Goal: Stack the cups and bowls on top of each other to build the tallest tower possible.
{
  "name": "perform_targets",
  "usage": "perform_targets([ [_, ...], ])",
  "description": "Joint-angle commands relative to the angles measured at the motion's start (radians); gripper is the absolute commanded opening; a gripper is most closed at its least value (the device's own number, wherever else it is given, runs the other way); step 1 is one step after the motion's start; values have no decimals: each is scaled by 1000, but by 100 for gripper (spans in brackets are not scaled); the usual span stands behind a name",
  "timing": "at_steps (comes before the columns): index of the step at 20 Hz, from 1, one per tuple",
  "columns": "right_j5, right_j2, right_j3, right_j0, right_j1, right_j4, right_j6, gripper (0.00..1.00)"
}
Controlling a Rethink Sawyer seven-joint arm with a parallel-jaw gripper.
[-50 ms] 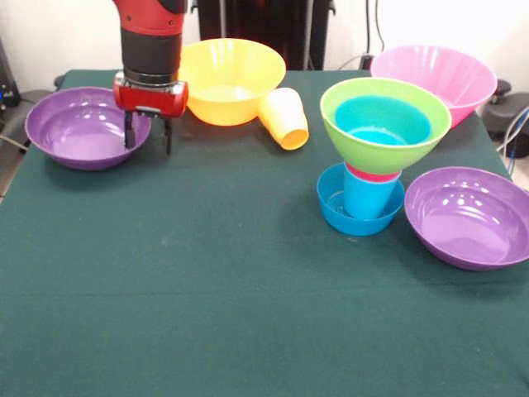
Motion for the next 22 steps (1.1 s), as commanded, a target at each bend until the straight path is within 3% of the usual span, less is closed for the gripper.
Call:
perform_targets([
  [1, 83, 41, -71, 48, 14, -6, 13, 100],
  [11, 47, 8, -109, 66, 49, -22, 24, 100],
  [12, 59, 2, -113, 69, 54, -19, 23, 0],
  [18, 58, -20, -133, 75, 65, -28, 12, 0],
  [19, 57, -19, -134, 74, 69, -28, 8, 100],
  [22, 57, -13, -127, 70, 72, -29, 5, 100],
])
